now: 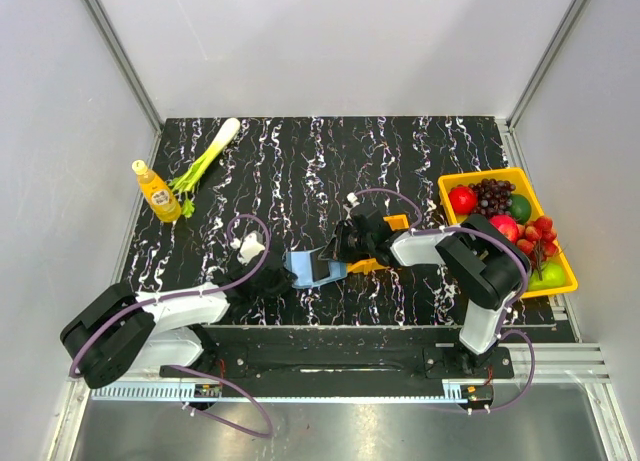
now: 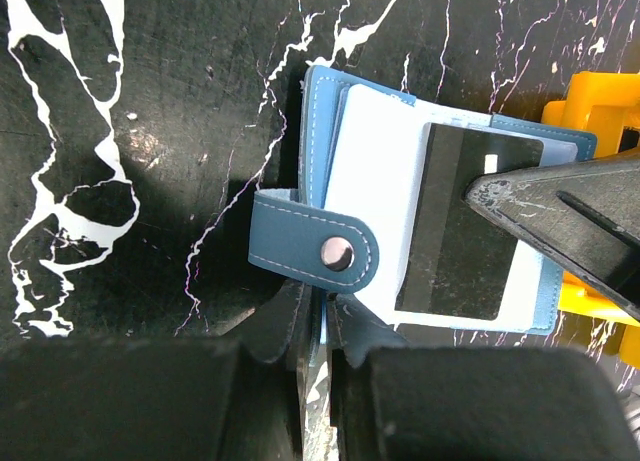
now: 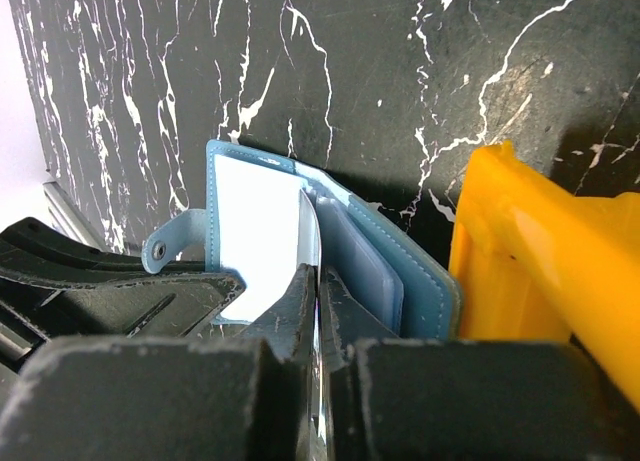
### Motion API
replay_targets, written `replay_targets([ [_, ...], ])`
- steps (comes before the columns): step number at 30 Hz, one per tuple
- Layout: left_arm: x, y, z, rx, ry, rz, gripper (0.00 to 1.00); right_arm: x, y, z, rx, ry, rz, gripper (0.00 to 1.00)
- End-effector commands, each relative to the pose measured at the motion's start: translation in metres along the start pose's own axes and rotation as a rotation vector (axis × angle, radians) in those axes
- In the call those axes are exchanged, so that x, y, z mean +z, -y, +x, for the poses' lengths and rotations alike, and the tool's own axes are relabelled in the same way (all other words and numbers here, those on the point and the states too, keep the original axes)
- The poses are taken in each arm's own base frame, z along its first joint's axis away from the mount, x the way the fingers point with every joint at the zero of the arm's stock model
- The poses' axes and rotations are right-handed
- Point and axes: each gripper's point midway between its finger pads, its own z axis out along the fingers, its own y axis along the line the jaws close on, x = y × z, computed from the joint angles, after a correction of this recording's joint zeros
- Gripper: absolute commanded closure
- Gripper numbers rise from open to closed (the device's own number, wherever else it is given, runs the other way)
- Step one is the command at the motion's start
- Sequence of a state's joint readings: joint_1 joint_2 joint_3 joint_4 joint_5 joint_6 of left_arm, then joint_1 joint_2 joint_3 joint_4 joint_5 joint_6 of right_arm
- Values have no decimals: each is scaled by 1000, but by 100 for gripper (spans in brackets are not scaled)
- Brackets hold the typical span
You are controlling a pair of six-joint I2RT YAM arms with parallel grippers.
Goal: Put the credit cards into the card holder
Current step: Insert the credit card into the card holder.
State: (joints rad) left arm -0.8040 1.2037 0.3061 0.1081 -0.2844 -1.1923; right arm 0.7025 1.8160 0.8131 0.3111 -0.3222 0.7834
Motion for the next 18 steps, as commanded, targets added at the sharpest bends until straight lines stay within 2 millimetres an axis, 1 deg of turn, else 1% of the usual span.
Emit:
replay_targets([
  [1,-3,-41,5,47,-1,-131,93,-4,50,5,-29,13,233,94],
  [2,-4,-47,7,52,-6,-151,93,-4,52,5,-36,11,250,95],
  [3,-4,-48,7,53,-5,-153,94,-5,55,3,-37,22,263,95],
  [10,-3,-46,7,55,-8,-151,95,1,60,-2,-50,37,281,95],
  [12,-3,-46,7,57,-8,-152,95,2,59,1,-52,21,268,95],
  [14,-3,-46,6,58,-6,-151,95,2,54,9,-57,-14,232,94],
  [15,-4,-45,6,57,-7,-148,94,2,50,13,-54,-26,206,93],
  [18,-3,-44,6,57,-6,-147,90,1,49,23,-48,-65,187,89],
])
